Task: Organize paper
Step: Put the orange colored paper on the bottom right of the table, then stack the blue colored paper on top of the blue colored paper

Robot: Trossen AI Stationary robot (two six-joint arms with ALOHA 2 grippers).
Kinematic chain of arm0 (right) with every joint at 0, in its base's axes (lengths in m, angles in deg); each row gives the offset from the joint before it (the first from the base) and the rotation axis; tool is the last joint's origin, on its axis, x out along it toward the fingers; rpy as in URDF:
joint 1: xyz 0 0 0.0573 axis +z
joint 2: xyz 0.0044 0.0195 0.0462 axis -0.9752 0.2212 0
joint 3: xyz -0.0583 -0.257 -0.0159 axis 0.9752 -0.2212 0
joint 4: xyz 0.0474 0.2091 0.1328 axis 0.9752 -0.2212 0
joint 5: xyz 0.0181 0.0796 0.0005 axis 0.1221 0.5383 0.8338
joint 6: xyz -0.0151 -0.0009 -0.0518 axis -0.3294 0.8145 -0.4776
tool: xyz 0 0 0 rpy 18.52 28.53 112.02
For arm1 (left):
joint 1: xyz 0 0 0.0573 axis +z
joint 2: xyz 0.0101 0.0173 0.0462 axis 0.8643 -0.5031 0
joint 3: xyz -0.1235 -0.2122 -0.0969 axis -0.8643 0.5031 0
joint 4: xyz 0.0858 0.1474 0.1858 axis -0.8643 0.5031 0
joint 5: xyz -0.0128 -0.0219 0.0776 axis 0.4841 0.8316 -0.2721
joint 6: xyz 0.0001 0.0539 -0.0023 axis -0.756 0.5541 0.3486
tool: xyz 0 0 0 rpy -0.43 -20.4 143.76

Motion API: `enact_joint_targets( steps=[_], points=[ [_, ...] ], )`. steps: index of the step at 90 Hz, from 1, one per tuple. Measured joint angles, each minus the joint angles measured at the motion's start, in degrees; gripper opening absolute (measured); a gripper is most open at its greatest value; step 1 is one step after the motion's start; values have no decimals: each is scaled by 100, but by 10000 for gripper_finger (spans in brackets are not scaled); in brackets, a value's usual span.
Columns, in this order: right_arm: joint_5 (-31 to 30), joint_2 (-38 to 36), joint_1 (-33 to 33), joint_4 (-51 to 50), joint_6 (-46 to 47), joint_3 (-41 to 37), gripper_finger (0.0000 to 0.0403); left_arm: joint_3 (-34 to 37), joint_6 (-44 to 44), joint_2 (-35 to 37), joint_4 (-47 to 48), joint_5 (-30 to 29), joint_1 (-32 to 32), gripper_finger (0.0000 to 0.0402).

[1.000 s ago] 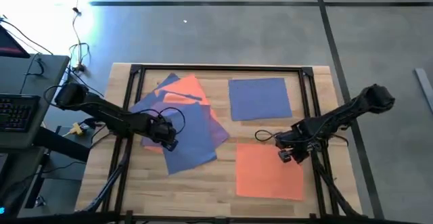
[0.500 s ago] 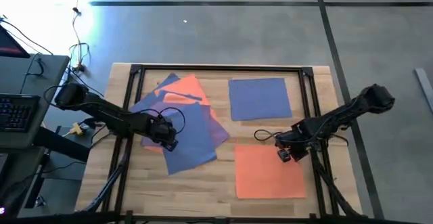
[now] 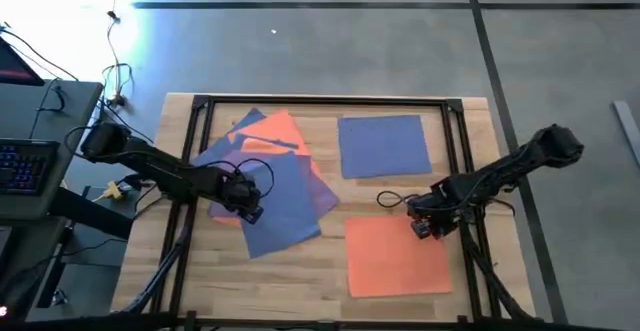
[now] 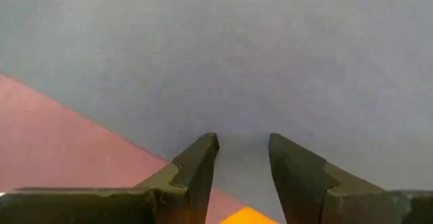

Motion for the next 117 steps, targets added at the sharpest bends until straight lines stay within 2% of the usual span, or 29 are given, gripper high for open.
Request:
enact_joint_targets(
  steps=[9,18,30,39,48,62,73,91,107,117],
  points=[
    [2,-2,0,-251,-25,198,190,0,5,0,2,17,0,119],
    [1,0,0,-586,-173,483,217,0,7,2,2,39,-2,119],
    [-64,-2,0,-889,-405,1027,228,0,9,2,2,41,-2,119],
    [-381,-2,-23,-767,-671,1471,227,0,-37,2,1,40,-2,119],
    [-734,-4,-152,52,-1069,1754,227,0,-110,2,-82,44,-1,119],
    [-1461,117,-547,2361,-1264,1605,227,2,-151,-4,-807,36,-2,119],
    [-1638,731,-992,3514,-1539,1542,227,2,-146,-4,-1197,-7,-2,119],
    [-1242,2314,-1508,5289,-1663,1656,227,2,38,-4,-1166,-113,0,119],
    [-812,3581,-1591,5274,-1840,2605,226,27,282,-4,-1166,-120,0,119],
    [-805,4204,-1587,4572,-1992,3420,226,152,352,-3,-1196,-125,0,119]
  ],
)
